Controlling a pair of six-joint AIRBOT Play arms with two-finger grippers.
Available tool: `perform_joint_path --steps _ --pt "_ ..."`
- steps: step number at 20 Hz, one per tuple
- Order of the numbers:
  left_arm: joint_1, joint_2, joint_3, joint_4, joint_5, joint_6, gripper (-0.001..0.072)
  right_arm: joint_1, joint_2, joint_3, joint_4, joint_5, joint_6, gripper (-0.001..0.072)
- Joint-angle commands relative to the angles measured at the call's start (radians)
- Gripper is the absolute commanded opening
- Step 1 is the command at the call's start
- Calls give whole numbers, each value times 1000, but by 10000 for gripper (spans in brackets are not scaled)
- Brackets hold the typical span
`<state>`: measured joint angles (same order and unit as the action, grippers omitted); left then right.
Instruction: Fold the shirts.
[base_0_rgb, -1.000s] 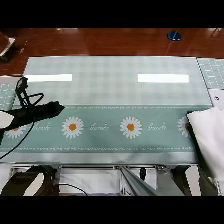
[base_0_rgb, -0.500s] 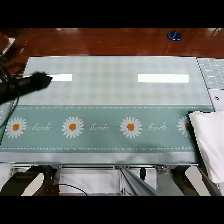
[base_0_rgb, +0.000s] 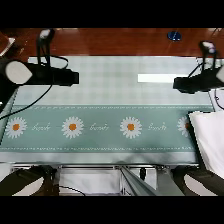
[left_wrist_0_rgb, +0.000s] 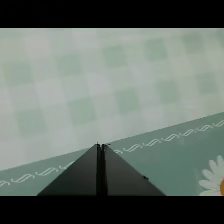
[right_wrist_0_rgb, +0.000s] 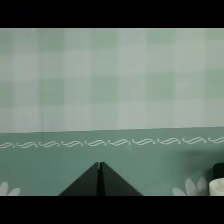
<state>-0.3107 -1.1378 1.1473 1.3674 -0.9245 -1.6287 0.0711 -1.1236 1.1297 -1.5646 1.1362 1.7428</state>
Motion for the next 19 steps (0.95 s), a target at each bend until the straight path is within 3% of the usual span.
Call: perform_joint_path --steps 1,19 --pt "-14 -71 -35 95 -20 -71 16 61 -113 -31 -122 -51 70 24" --pt "-14 -73 -35 95 -19 -68 16 61 -100 -31 -118 -64 69 24"
